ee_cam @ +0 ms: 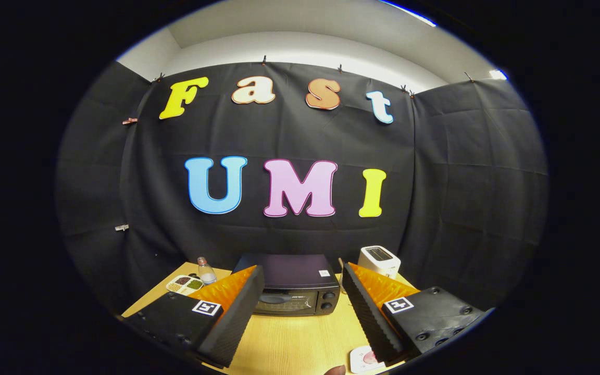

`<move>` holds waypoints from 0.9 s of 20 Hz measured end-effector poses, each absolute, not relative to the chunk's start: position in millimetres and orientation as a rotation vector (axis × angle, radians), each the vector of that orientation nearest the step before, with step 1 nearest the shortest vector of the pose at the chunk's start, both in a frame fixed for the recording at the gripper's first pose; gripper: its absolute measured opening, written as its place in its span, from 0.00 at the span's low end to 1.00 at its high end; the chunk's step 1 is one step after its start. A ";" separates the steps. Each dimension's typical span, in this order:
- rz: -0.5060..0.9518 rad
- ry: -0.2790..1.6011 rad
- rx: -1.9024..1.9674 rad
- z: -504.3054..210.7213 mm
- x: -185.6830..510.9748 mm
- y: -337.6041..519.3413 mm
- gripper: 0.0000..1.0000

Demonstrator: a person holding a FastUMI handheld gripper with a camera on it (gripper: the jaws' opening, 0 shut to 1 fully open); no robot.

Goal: Open the toaster oven, put the food inside, and close the toaster oven door.

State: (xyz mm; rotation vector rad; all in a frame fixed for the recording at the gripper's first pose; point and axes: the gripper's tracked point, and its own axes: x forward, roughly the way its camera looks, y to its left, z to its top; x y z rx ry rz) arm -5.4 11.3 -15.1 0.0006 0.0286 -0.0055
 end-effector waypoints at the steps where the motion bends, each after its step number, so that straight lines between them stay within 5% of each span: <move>1: -0.005 0.030 0.002 -15.6 -5.4 12.2 0.97; 18: 0.069 0.165 0.013 -95.5 54.0 68.3 0.98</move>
